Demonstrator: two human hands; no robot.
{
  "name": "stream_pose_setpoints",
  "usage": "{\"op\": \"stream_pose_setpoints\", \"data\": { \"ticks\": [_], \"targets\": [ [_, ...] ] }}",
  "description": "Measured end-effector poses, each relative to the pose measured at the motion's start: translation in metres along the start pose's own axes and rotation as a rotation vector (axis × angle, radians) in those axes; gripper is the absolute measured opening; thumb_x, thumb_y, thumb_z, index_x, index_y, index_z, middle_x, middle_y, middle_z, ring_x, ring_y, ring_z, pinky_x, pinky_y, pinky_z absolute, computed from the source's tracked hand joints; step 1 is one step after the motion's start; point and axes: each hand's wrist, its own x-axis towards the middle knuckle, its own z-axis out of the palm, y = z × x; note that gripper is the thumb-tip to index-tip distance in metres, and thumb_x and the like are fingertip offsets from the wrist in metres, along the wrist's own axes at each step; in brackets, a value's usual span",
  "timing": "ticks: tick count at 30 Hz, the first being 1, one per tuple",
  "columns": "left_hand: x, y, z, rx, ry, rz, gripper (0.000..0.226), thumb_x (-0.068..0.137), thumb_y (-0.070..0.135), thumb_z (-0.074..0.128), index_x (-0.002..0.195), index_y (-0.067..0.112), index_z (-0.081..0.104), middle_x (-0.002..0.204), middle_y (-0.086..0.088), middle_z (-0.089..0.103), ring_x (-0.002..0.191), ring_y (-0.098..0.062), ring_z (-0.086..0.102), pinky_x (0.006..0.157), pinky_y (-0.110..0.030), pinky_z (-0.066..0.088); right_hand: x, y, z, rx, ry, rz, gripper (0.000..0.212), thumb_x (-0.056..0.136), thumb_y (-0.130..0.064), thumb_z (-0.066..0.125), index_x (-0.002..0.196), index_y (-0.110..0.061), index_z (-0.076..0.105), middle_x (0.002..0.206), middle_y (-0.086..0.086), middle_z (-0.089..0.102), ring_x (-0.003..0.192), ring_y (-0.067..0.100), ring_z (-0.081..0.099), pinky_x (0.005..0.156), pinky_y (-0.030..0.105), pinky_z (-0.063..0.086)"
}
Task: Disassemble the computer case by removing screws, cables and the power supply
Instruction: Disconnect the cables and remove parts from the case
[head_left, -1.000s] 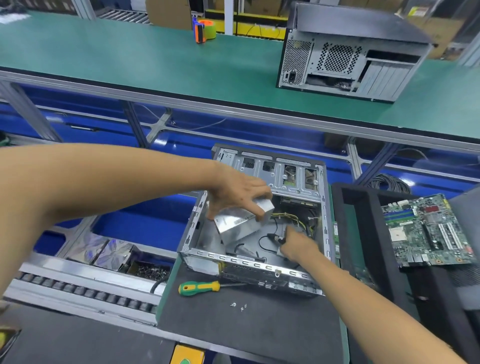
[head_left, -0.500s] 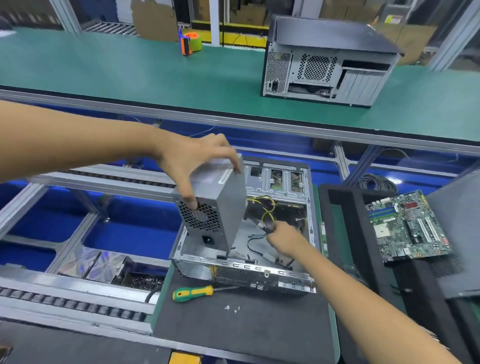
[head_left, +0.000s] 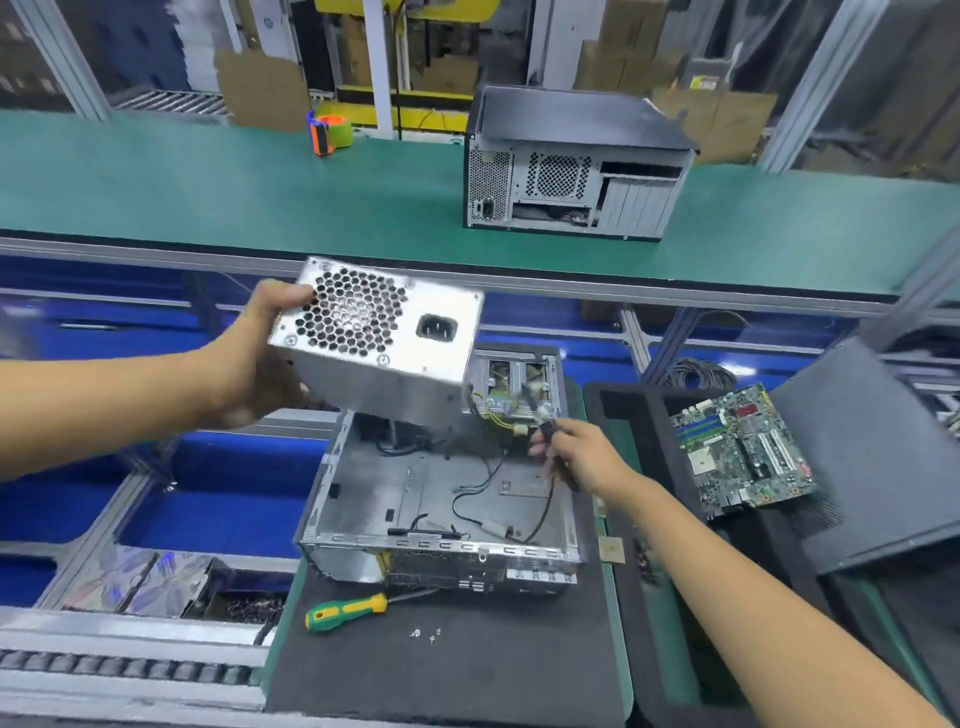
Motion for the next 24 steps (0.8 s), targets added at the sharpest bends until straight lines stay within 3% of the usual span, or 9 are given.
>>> {"op": "stream_pose_setpoints", "data": {
  "ticks": [3,6,8,11,15,18,20,24],
  "targets": [
    [-0.016,-0.012,0.023,-0.183,0.003,-0.014,0.058,0.088,0.069,0.037,0.116,0.033,0.073,0.12,-0.007,0.072,0.101,-0.032,0.069,0.089,-0.06,0.055,0.004,-0.008,-0.011,0.132,0.048,-0.019,0.029,0.09,0.012,0.036,0.094,0.001,0.063,0.091,0.015,0.071,0.08,0.035,0.063,0.078,0.048,0.043],
    [-0.015,-0.008,0.058,-0.27,-0.009,0.015,0.063,0.085,0.074,0.039,0.123,0.034,0.069,0.127,-0.011,0.068,0.111,-0.037,0.065,0.095,-0.072,0.045,0.003,-0.022,-0.02,0.263,0.069,-0.062,0.028,0.091,0.008,0.035,0.096,-0.004,0.059,0.098,0.014,0.074,0.078,0.031,0.071,0.068,0.039,0.05],
    [-0.011,-0.006,0.082,-0.308,-0.006,0.016,0.062,0.085,0.075,0.038,0.117,0.033,0.071,0.123,-0.011,0.07,0.11,-0.036,0.065,0.097,-0.07,0.044,0.0,-0.032,-0.029,0.348,0.053,-0.061,0.024,0.093,0.004,0.032,0.1,-0.005,0.053,0.098,0.016,0.075,0.075,0.032,0.072,0.062,0.035,0.048],
    [-0.001,-0.01,0.118,-0.356,-0.002,-0.031,0.062,0.085,0.075,0.038,0.112,0.032,0.073,0.123,-0.011,0.071,0.111,-0.036,0.065,0.092,-0.065,0.049,-0.001,-0.041,-0.043,0.501,0.002,-0.034,0.025,0.098,-0.004,0.027,0.109,-0.002,0.05,0.091,0.021,0.07,0.072,0.031,0.068,0.066,0.036,0.047],
    [0.023,-0.028,0.177,-0.375,0.019,-0.109,0.063,0.082,0.076,0.041,0.107,0.03,0.077,0.128,-0.016,0.07,0.12,-0.041,0.061,0.1,-0.066,0.042,-0.003,-0.04,-0.08,0.676,0.018,0.03,0.029,0.101,-0.01,0.027,0.1,-0.002,0.055,0.096,0.019,0.072,0.08,0.029,0.074,0.06,0.03,0.046],
    [0.044,-0.045,0.22,-0.387,0.063,-0.199,0.075,0.072,0.077,0.053,0.12,0.021,0.069,0.133,-0.021,0.066,0.125,-0.046,0.058,0.1,-0.068,0.041,-0.005,-0.03,-0.112,0.722,0.107,0.082,0.033,0.101,-0.01,0.027,0.082,-0.007,0.053,0.063,0.007,0.069,0.057,0.021,0.072,0.044,0.022,0.045],
    [0.058,-0.057,0.249,-0.398,0.094,-0.247,0.084,0.066,0.077,0.059,0.128,0.021,0.065,0.126,-0.017,0.071,0.117,-0.044,0.063,0.095,-0.067,0.045,-0.006,-0.024,-0.135,0.766,0.18,0.095,0.032,0.101,-0.009,0.028,0.076,-0.01,0.048,0.049,0.002,0.059,0.04,0.013,0.06,0.035,0.019,0.04],
    [0.08,-0.083,0.302,-0.436,0.073,-0.309,0.067,0.079,0.081,0.048,0.111,0.026,0.068,0.109,-0.013,0.077,0.108,-0.036,0.067,0.09,-0.053,0.049,-0.002,-0.013,-0.176,0.725,0.25,0.115,0.032,0.103,-0.009,0.028,0.075,-0.013,0.043,0.045,-0.001,0.052,0.028,0.007,0.043,0.029,0.016,0.032]
  ]
}}
